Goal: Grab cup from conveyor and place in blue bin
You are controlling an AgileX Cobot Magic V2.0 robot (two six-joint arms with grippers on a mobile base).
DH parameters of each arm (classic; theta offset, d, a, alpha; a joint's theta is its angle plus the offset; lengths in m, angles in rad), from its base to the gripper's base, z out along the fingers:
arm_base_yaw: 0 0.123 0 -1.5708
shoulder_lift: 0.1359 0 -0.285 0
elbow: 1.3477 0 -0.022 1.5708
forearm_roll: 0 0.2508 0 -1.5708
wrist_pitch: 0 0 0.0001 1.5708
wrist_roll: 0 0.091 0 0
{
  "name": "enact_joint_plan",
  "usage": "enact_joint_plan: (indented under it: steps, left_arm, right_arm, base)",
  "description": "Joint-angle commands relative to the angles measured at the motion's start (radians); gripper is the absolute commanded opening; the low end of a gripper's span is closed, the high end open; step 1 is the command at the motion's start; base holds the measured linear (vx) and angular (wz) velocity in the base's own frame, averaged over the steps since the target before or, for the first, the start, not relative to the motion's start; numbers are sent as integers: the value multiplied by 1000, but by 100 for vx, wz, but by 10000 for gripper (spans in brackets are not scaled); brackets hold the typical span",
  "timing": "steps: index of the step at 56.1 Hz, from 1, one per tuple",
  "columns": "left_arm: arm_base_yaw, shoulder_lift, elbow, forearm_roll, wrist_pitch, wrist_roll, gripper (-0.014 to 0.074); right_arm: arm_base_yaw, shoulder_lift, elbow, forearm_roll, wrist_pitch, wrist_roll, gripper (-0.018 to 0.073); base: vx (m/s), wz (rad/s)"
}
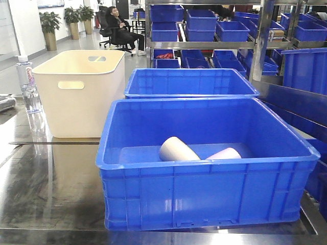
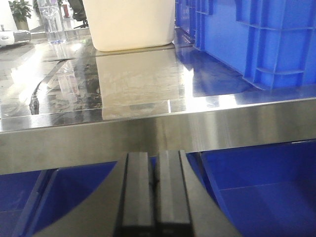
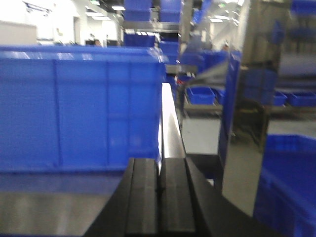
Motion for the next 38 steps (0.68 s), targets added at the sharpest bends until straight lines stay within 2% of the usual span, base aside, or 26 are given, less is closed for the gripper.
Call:
enact_joint_plan:
  steps: [1,10,38]
  left_arm:
    - [-2,-8,12,1,-80,-10,0]
    - [-2,-8,12,1,-80,-10,0]
    - [-2,-8,12,1,-80,-10,0]
  right_arm:
    - [-8,-39,27,-28,-102,8,-9]
    - [-8,-67,24,-25,-40,11,-9]
    - [-8,-68,24,-26,-35,11,-9]
  base:
    - [0,0]
    - [0,0]
    - [0,0]
